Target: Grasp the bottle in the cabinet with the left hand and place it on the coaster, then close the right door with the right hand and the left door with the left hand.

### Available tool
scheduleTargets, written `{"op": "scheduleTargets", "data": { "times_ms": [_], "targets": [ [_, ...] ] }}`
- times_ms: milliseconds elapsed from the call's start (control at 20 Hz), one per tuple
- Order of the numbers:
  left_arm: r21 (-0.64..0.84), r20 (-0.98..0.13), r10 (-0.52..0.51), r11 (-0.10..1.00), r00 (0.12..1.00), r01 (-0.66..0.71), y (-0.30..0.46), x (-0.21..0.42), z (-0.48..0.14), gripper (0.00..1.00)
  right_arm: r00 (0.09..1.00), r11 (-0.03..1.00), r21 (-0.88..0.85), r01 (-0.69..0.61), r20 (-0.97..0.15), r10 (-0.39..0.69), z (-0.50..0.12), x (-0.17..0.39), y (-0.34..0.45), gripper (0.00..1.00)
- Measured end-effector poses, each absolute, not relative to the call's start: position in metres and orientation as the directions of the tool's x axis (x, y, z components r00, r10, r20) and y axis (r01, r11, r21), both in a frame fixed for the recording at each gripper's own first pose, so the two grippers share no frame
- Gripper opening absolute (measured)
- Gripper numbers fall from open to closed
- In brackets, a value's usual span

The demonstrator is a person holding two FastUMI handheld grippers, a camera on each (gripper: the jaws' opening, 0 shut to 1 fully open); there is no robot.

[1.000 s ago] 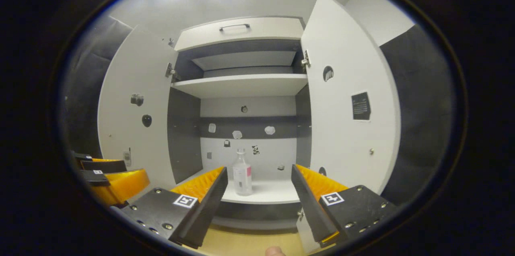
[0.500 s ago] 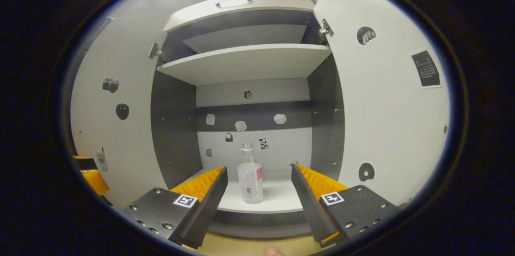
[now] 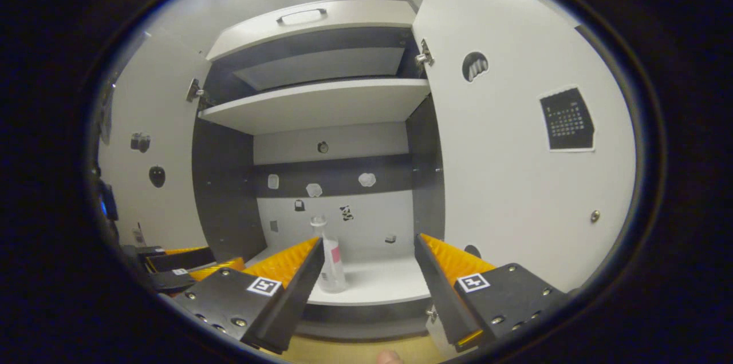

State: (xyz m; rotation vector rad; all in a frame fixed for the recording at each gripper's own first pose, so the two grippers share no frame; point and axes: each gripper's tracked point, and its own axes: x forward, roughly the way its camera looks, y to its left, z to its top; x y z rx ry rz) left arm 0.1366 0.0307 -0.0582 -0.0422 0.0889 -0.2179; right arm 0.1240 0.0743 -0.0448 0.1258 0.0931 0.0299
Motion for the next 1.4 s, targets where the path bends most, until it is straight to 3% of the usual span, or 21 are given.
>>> {"op": "scheduleTargets", "data": {
  "times_ms": [250, 650, 700, 900, 950, 1050, 1200, 1400],
  "targets": [
    [-0.047, -0.095, -0.275, 0.961, 0.957, 0.272, -0.003, 0.191, -0.077, 0.97, 0.994, 0.984, 0.178, -0.010, -0.101, 0.029, -0.022, 0.086, 0.061, 0.96],
    [-0.012, -0.131, -0.217, 0.976, 0.967, 0.217, -0.018, 0.257, -0.101, 0.97, 0.994, 0.985, 0.150, 0.090, -0.081, -0.079, -0.002, 0.023, 0.008, 0.96],
    [-0.011, -0.135, -0.203, 0.979, 0.970, 0.204, -0.019, 0.266, -0.104, 0.97, 0.992, 0.985, 0.135, 0.111, -0.075, -0.102, -0.001, 0.017, 0.001, 0.92],
    [0.006, -0.156, -0.166, 0.986, 0.974, 0.169, -0.018, 0.288, -0.112, 0.97, 0.984, 0.980, 0.107, 0.170, -0.071, -0.163, -0.002, -0.002, -0.022, 0.99],
    [0.011, -0.158, -0.163, 0.986, 0.974, 0.166, -0.018, 0.293, -0.114, 0.97, 0.982, 0.979, 0.103, 0.178, -0.075, -0.171, -0.004, -0.006, -0.027, 0.93],
    [0.027, -0.168, -0.157, 0.986, 0.973, 0.164, -0.018, 0.301, -0.118, 0.96, 0.979, 0.977, 0.086, 0.194, -0.078, -0.188, -0.006, -0.012, -0.034, 0.96],
    [0.053, -0.183, -0.146, 0.986, 0.972, 0.159, -0.016, 0.313, -0.126, 0.80, 0.977, 0.977, 0.068, 0.205, -0.070, -0.200, -0.005, -0.022, -0.042, 0.96],
    [0.063, -0.175, -0.152, 0.984, 0.973, 0.165, -0.015, 0.320, -0.126, 0.78, 0.972, 0.971, 0.066, 0.231, -0.064, -0.226, -0.005, -0.034, -0.056, 0.96]
  ]
}}
